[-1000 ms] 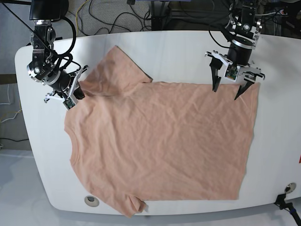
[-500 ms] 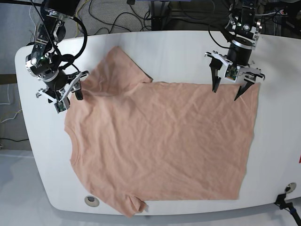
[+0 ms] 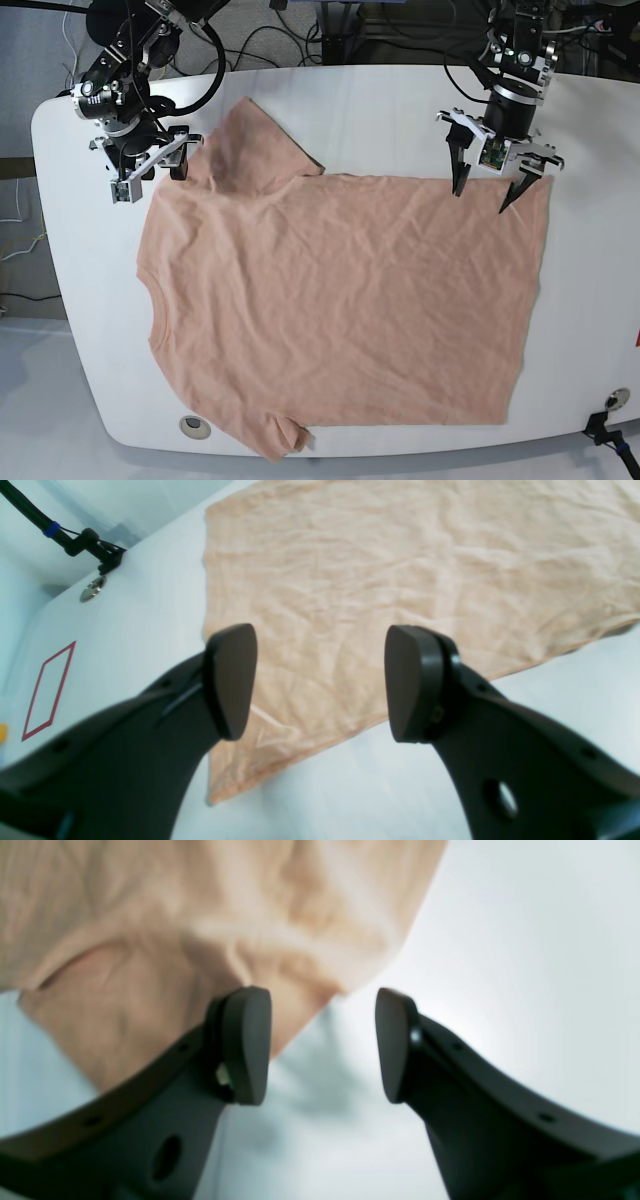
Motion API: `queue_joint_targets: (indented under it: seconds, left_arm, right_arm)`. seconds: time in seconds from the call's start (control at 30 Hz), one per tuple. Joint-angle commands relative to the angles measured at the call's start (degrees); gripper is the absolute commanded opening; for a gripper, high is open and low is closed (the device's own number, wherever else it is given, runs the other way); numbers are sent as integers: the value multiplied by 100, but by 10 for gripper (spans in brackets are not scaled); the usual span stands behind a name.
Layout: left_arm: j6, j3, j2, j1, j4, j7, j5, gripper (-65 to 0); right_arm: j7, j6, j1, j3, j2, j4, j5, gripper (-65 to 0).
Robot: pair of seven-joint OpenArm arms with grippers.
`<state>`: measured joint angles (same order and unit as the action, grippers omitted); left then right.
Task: Fold the T-shirt properly
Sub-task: 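Reposition right gripper along the shoulder edge, left gripper above hem corner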
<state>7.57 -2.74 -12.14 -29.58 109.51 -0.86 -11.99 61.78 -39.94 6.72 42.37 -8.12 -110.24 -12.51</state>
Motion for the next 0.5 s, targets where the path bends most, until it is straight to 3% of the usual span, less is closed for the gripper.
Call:
queue_joint_targets:
  seconds: [0.0, 0.2, 0.47]
  left_arm:
    - [-50, -29, -39, 97, 86, 126, 52, -268]
    - [-41, -29, -39, 299, 51, -164, 60, -268]
    - [-41, -20, -30, 369, 51, -164, 60, -268]
  right_arm:
    - [156, -6, 9, 251, 16, -128, -406, -326]
    - [710, -6, 414, 567, 16, -128, -1681, -326]
    - [728, -6, 1003, 567, -10, -102, -2349, -326]
